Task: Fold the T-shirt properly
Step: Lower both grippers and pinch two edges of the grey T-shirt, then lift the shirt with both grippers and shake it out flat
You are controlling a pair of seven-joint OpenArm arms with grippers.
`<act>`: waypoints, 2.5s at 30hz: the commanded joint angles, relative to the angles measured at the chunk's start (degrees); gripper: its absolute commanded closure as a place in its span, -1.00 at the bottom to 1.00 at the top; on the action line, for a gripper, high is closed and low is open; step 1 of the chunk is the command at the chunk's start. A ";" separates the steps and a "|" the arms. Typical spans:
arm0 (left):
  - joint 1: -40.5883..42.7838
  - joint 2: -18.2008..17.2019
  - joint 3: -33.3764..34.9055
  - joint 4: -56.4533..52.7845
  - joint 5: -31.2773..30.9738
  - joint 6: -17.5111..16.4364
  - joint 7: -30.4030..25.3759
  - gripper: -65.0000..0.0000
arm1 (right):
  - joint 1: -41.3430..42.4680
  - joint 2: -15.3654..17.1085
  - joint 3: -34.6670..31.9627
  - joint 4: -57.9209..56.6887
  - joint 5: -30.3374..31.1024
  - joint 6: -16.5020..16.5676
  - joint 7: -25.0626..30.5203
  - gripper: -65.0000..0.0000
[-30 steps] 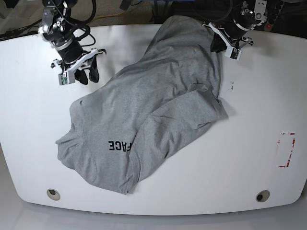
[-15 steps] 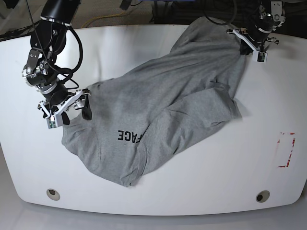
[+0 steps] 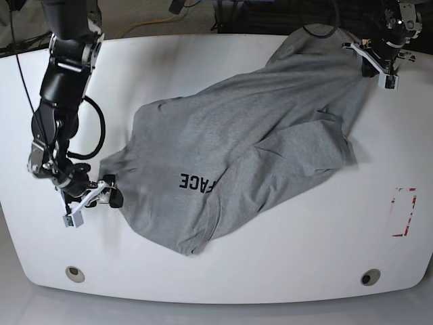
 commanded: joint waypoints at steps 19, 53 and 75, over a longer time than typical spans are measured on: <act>-5.99 -0.40 -7.01 1.09 -0.22 -3.72 5.91 0.99 | 19.42 0.63 -19.97 -41.48 -7.51 0.11 30.61 -0.48; -26.04 -0.40 -6.57 0.92 12.52 -3.72 24.90 0.99 | 19.77 -0.43 -21.81 -19.86 -7.60 -0.41 19.45 1.00; -60.59 -8.84 -0.77 6.63 12.70 -3.90 40.55 0.99 | 39.37 4.85 -21.72 1.86 -6.99 0.02 2.48 1.00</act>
